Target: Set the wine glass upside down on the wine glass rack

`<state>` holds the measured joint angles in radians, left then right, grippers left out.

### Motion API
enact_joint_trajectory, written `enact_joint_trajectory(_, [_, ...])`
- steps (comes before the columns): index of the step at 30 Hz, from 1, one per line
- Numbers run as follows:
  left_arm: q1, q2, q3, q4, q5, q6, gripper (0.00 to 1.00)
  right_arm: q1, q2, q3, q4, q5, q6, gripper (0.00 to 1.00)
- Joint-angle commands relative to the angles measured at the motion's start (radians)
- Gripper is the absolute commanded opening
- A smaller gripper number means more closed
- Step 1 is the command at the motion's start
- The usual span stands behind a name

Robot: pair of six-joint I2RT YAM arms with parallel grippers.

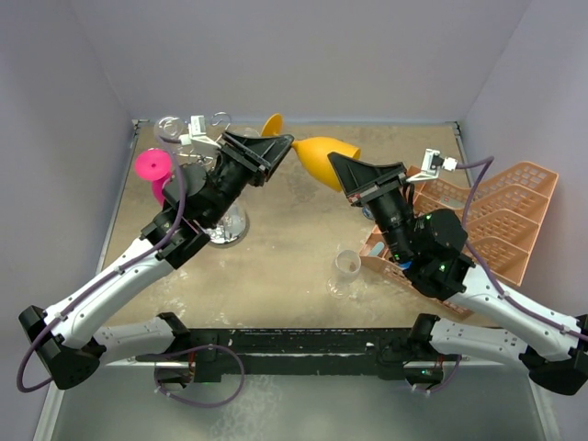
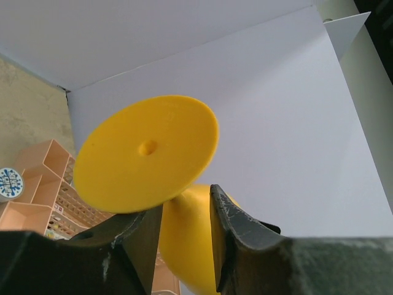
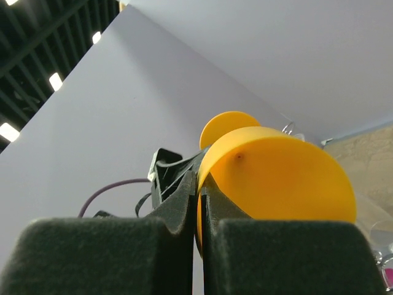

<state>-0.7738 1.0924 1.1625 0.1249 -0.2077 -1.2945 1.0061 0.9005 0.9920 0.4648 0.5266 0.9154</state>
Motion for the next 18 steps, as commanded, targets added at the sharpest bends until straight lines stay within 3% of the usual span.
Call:
enact_joint_trajectory(1, [0.002, -0.010, 0.000, 0.091, -0.040, -0.030, 0.31, 0.006, -0.021, -0.011, 0.063, -0.161, -0.013, 0.00])
enact_joint_trajectory(6, [0.002, -0.010, -0.001, 0.102, -0.046, -0.037, 0.22, 0.006, -0.027, -0.047, 0.114, -0.225, -0.025, 0.00])
enact_joint_trajectory(13, [0.002, -0.023, 0.001, 0.101, -0.060, -0.019, 0.00, 0.006, -0.024, -0.062, 0.090, -0.267, -0.029, 0.00])
enact_joint_trajectory(16, [0.002, -0.029, 0.005, 0.100, -0.069, 0.003, 0.00, 0.006, -0.020, -0.055, 0.073, -0.270, -0.040, 0.00])
enact_joint_trajectory(18, [0.002, -0.029, 0.023, 0.091, -0.073, 0.032, 0.00, 0.007, -0.017, -0.048, 0.059, -0.270, -0.048, 0.13])
